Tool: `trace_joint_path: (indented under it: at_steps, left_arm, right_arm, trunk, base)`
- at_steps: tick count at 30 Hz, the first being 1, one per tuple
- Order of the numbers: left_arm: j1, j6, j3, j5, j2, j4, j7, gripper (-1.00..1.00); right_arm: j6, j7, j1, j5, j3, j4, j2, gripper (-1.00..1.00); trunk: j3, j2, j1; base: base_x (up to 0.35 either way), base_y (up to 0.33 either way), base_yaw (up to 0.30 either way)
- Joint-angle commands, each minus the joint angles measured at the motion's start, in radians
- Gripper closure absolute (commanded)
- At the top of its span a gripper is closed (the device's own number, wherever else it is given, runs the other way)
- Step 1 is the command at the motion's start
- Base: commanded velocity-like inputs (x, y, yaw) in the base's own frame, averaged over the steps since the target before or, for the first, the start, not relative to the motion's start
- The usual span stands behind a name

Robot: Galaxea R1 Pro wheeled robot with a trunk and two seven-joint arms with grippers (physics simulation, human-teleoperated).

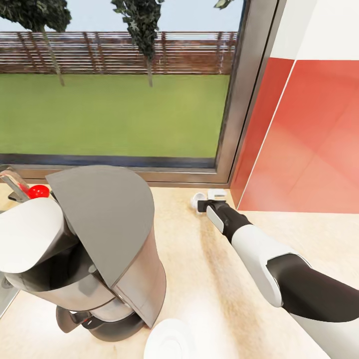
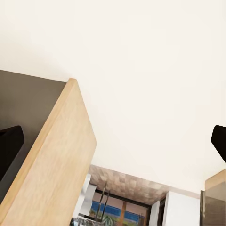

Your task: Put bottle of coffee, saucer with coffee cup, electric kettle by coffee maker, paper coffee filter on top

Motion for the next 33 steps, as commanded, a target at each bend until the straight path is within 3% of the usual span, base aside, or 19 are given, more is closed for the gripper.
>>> trace_joint_path:
  at_steps: [1, 30, 33]
  left_arm:
    - [0.000, 0.000, -0.009, 0.009, 0.000, 0.000, 0.002, -1.00]
    - [0.000, -0.004, -0.008, 0.015, 0.001, -0.003, 0.002, -1.00]
    - [-0.001, -0.004, -0.009, 0.012, 0.001, -0.003, 0.002, -1.00]
  right_arm:
    - [0.005, -0.008, 0.000, -0.012, 0.009, -0.002, -0.001, 1.00]
    - [0.009, -0.011, 0.000, -0.011, 0.007, -0.011, 0.000, 1.00]
    - [0.010, -0.011, 0.000, -0.011, 0.008, -0.071, 0.000, 1.00]
  trunk:
    - [-0.002, -0.002, 0.001]
    - [-0.002, -0.002, 0.001]
    - [-0.002, -0.002, 0.001]
  base:
    - [0.000, 0.000, 0.000]
    - [0.000, 0.000, 0.000]
    - [-0.036, -0.012, 0.000]
